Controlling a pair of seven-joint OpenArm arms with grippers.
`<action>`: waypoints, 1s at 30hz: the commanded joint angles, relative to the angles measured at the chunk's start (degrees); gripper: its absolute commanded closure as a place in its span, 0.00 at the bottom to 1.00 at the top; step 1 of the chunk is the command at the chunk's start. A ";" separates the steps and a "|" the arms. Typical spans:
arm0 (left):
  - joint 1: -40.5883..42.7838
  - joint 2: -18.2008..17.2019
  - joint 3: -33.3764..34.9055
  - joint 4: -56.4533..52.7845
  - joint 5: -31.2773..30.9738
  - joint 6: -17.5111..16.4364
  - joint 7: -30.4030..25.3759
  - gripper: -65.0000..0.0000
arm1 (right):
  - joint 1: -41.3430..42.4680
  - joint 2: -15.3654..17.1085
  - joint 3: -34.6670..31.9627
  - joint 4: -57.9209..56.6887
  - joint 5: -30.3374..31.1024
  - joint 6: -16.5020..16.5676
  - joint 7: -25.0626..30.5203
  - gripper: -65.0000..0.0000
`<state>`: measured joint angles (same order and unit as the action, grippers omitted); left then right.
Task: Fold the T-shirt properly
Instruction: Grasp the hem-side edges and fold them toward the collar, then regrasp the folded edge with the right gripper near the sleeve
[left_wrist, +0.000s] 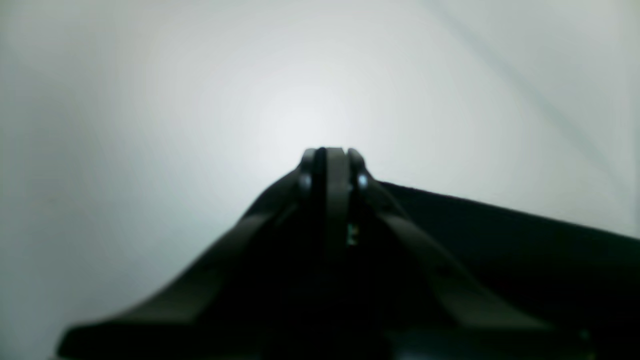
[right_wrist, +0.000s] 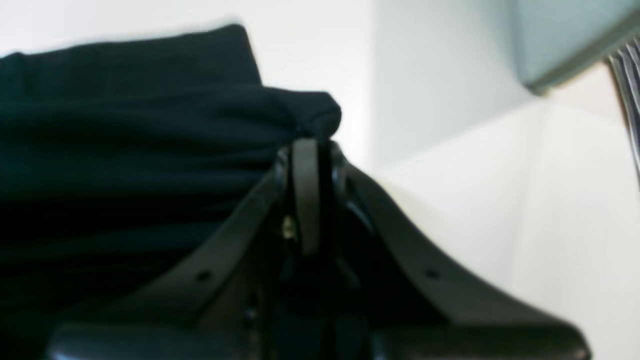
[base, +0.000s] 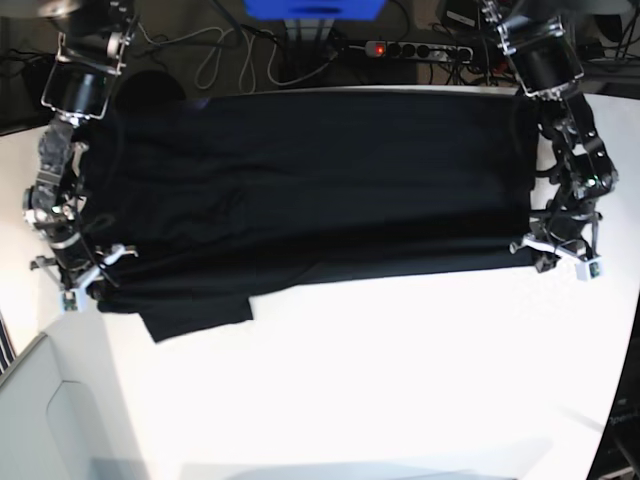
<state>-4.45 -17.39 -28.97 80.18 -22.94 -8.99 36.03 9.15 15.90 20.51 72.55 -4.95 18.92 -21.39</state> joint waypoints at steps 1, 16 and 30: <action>-0.08 -0.85 -0.96 1.97 0.04 0.42 -0.65 1.00 | 0.39 1.02 0.72 2.04 0.34 -0.41 1.30 1.00; 9.33 5.04 -5.62 6.72 0.04 -0.02 0.76 1.00 | -12.27 -0.21 0.63 11.36 0.25 -0.41 1.12 1.00; 11.09 5.74 -5.71 11.20 0.04 0.16 4.28 0.43 | -13.06 -0.21 0.54 13.64 0.16 -0.41 -2.39 0.42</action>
<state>7.01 -10.90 -34.41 90.32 -22.48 -8.64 41.41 -4.69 14.76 20.82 84.95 -5.52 18.92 -25.28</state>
